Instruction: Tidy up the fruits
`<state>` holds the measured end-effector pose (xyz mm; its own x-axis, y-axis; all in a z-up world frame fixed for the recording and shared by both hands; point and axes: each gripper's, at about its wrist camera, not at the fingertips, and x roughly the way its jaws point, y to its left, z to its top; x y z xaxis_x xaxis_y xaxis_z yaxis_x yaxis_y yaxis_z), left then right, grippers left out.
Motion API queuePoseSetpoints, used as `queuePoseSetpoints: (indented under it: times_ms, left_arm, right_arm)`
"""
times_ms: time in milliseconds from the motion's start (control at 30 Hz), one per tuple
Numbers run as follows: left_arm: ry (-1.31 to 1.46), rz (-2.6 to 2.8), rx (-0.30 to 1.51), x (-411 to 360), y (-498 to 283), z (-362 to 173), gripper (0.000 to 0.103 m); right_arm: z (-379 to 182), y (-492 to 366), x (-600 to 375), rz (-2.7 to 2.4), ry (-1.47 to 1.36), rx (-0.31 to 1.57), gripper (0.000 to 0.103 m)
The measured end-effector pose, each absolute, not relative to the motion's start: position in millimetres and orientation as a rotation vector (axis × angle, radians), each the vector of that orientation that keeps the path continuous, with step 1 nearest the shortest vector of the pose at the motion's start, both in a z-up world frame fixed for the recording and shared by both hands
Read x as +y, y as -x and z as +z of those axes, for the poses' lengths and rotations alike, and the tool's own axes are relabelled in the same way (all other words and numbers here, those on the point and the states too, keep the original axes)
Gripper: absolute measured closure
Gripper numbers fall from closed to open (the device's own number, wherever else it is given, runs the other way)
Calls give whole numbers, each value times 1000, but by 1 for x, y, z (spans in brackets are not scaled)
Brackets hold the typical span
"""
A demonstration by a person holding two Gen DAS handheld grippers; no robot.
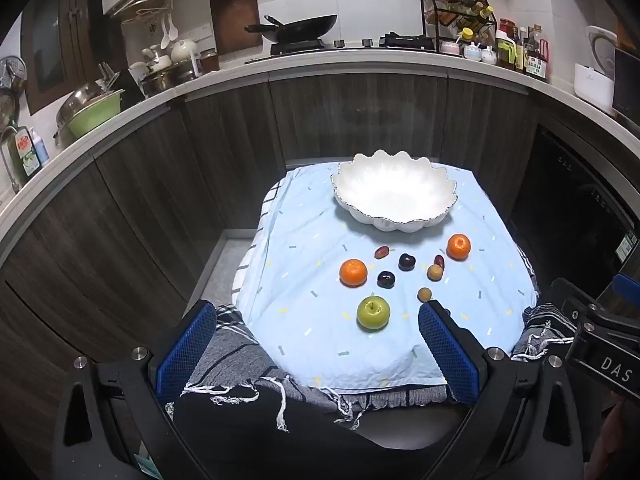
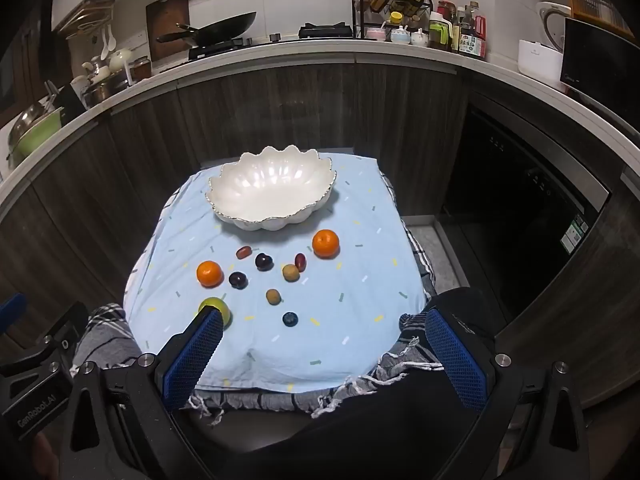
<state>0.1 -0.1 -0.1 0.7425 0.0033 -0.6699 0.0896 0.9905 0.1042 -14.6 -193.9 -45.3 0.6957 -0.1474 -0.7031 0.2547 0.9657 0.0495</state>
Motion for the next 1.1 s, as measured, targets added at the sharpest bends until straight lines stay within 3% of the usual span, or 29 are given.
queuePoseSetpoints:
  times_ms: [1100]
  left_arm:
    - [-129,-68,754,4,-2,-1,0]
  right_arm:
    - [-45,13,-194,-228,-146,767,1]
